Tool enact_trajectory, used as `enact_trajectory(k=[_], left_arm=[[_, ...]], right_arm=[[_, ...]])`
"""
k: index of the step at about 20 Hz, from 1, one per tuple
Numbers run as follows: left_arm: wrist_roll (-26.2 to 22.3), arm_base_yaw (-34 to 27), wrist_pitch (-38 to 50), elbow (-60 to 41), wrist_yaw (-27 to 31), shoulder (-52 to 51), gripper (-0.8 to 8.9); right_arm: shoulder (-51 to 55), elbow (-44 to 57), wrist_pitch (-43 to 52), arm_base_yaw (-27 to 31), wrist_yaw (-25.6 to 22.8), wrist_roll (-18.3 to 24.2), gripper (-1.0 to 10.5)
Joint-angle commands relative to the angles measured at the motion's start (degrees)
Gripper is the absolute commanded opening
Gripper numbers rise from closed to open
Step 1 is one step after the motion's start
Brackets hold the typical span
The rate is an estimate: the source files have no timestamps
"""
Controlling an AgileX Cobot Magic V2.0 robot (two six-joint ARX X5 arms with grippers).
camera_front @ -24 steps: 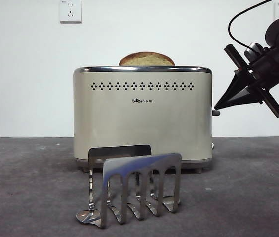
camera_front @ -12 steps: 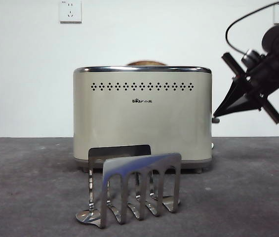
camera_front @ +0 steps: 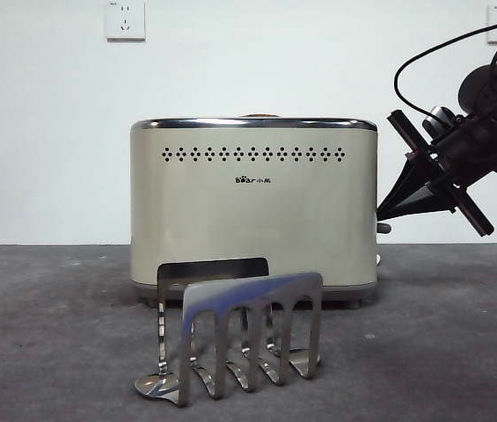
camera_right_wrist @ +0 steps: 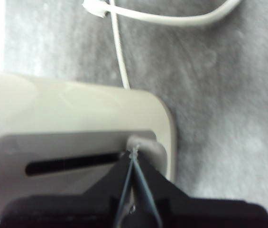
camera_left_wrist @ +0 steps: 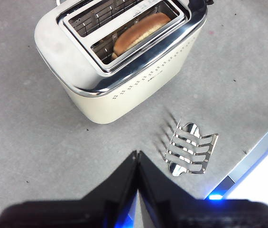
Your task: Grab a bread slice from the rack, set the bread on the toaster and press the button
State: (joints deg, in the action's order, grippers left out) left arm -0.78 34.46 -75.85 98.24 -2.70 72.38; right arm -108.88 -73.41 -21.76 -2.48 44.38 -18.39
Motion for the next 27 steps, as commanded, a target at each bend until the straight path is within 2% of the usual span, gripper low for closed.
enact_trajectory(k=[1, 12, 27], left_arm=[[0.5, -0.1, 0.1, -0.3, -0.2, -0.2, -0.05], [0.5, -0.1, 0.1, -0.3, -0.2, -0.2, -0.05], [-0.4, -0.5, 0.1, -0.3, 0.0, -0.2, -0.05]], right_arm=[[-3.9, 1.9, -2.7, -0.2, -4.0, 0.7, -0.1], [-3.9, 1.9, -3.8, -0.2, -5.6, 2.1, -0.1], [0.3, -6.0, -8.5, -0.6, -2.7, 2.1, -0.1]])
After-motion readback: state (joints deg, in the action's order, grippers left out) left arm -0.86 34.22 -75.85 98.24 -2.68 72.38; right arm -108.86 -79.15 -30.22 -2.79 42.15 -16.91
